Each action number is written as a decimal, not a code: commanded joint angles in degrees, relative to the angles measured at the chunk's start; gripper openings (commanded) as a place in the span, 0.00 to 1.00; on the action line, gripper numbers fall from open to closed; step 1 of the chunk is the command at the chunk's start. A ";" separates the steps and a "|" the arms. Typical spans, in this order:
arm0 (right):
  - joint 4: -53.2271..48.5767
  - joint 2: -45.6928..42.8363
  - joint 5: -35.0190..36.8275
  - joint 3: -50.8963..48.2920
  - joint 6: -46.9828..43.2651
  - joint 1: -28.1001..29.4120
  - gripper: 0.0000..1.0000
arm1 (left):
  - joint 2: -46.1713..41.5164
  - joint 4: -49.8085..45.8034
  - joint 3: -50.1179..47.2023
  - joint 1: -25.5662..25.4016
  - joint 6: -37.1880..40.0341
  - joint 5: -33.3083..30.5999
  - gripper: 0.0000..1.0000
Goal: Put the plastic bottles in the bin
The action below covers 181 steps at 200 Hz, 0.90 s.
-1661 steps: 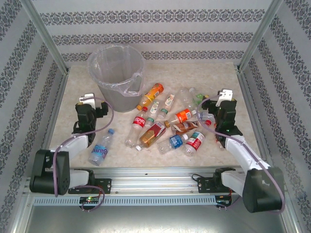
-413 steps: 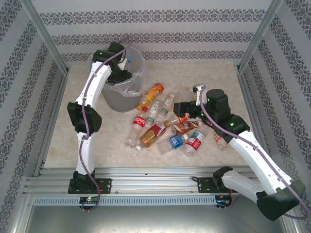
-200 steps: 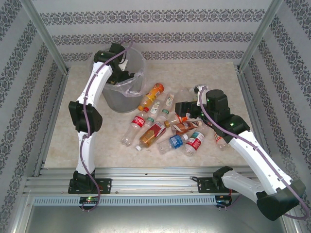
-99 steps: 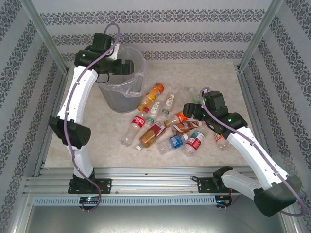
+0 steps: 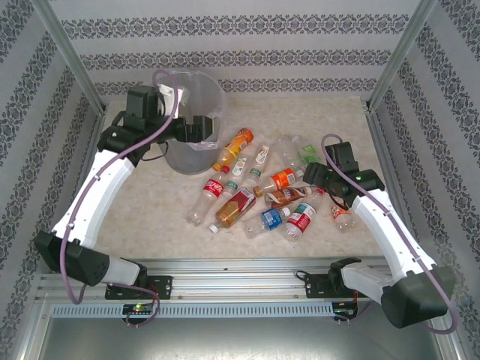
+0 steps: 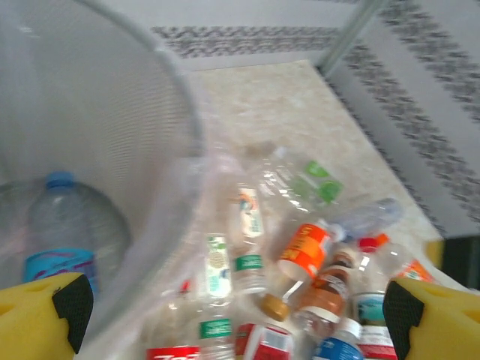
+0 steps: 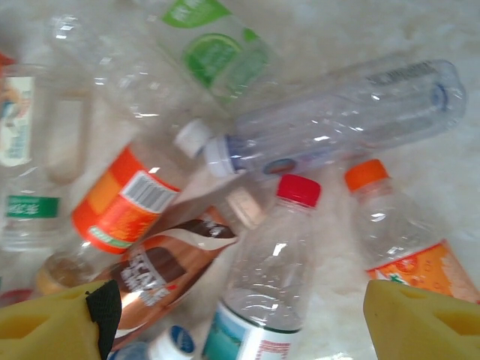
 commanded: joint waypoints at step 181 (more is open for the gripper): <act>6.54 13.54 1.12 -10.72 -6.29 -14.44 0.89 | 0.58 25.20 -16.50 -11.56 -5.77 10.02 1.00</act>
